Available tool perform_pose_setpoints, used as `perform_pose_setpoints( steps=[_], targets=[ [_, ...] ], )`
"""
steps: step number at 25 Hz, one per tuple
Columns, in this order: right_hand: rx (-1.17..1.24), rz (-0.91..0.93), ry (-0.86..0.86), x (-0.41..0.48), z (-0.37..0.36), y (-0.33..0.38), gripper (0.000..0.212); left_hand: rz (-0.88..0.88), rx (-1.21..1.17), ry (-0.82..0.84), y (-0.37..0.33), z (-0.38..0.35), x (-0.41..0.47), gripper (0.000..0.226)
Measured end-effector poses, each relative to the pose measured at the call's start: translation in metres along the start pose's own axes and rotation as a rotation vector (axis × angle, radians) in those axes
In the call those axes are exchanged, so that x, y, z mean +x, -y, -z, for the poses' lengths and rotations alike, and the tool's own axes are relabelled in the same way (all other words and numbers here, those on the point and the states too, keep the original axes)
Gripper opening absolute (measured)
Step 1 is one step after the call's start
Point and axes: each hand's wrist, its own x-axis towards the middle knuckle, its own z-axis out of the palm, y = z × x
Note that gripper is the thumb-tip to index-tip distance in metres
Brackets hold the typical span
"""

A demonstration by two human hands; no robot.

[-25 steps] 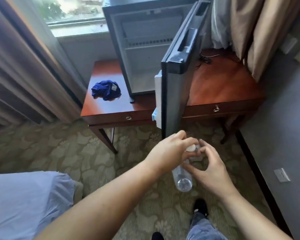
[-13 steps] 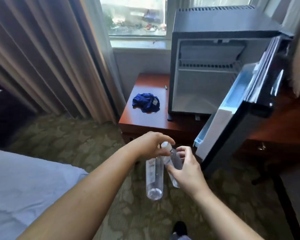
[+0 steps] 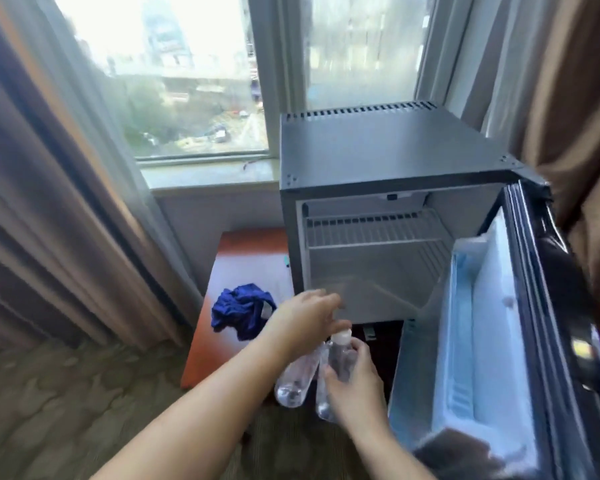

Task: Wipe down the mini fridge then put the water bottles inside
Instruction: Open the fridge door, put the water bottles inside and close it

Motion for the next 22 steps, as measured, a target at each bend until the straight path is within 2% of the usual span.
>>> perform_pose_setpoints(
  steps=[3,6,9,11,14,16,19,22],
  targets=[
    [0.075,-0.114,-0.251,0.046,-0.020,0.004,0.042,-0.128,-0.005,0.020,0.015,-0.022,0.057,0.040],
    [0.081,-0.143,-0.359,0.094,-0.024,0.004,0.040,-0.282,-0.034,-0.072,0.032,-0.043,0.103,0.040],
    [0.083,-0.156,-0.423,0.136,-0.004,0.018,0.038,-0.316,-0.130,-0.112,0.040,-0.053,0.133,0.022],
    [0.063,-0.155,-0.454,0.156,0.008,0.030,0.047,-0.313,-0.163,-0.159,0.042,-0.058,0.146,0.018],
    [-0.003,-0.110,-0.477,0.188,0.012,0.029,0.056,-0.407,-0.198,-0.217,0.039,-0.073,0.166,0.014],
    [0.018,-0.156,-0.480,0.207,0.018,0.022,0.061,-0.459,-0.254,-0.227,0.037,-0.085,0.170,0.022],
    [-0.019,-0.170,-0.458,0.232,0.022,0.006,0.061,-0.393,-0.375,-0.258,0.046,-0.095,0.177,0.033],
    [0.041,-0.185,-0.419,0.250,0.013,-0.006,0.057,-0.296,-0.375,-0.259,0.053,-0.104,0.193,0.038]
  ],
)
